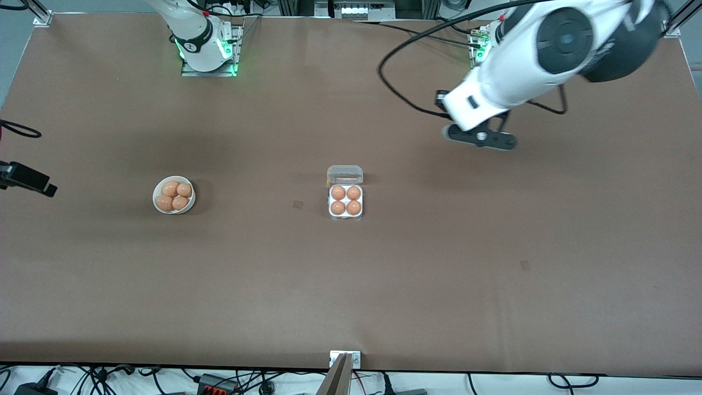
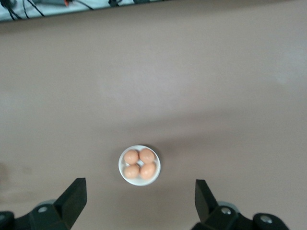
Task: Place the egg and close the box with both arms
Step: 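Retract the right gripper while the left gripper reaches toward the box lid, then push the clear lid over the eggs with the left gripper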
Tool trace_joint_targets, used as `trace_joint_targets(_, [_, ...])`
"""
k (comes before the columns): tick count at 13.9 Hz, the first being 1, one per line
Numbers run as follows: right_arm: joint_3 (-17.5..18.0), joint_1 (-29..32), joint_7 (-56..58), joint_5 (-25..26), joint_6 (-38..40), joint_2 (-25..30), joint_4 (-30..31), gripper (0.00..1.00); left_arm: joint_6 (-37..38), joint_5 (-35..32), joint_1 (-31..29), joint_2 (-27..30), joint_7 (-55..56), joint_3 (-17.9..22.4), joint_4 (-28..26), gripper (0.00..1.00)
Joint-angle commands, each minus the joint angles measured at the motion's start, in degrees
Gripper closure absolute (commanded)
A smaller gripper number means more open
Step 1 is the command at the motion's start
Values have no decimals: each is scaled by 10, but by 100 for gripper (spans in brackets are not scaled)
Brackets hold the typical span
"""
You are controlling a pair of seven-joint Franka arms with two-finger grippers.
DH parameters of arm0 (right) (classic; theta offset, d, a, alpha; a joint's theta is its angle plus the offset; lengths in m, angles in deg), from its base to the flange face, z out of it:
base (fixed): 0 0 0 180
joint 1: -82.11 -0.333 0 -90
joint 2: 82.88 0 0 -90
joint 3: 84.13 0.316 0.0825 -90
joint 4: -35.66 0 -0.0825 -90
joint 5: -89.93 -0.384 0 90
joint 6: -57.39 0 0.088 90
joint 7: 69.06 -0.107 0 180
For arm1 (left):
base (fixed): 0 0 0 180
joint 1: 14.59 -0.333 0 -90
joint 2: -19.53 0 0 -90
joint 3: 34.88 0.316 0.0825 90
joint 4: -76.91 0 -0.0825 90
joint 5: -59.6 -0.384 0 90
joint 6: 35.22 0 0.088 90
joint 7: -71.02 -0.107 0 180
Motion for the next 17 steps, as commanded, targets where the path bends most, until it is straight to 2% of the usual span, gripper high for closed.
trace_joint_targets(1, [18, 2, 9, 18, -1, 54, 77, 0, -51, -12, 63, -52, 68, 1, 26, 100])
trace_joint_targets(2, [18, -3, 9, 18, -28, 88, 131, 0, -76, -41, 80, -64, 94, 0, 25, 100])
trace_joint_targets(4, [18, -3, 9, 18, -84, 145, 227, 0, -83, -48, 86, -81, 109, 0, 29, 100])
trace_joint_targets(5, [18, -3, 9, 18, -88, 153, 242, 0, -87, -46, 89, -83, 125, 0, 29, 100])
trace_joint_targets(8, [18, -5, 26, 19, -85, 153, 237, 0, -94, -46, 97, -89, 142, 0, 30, 100])
trace_joint_targets(10, [16, 0, 63, 20, -87, 151, 231, 0, -101, -44, 106, -114, 136, 0, 35, 100])
trace_joint_targets(17, [16, -3, 80, 18, -89, 148, 230, 0, -190, -45, 151, -183, 140, 0, 44, 100])
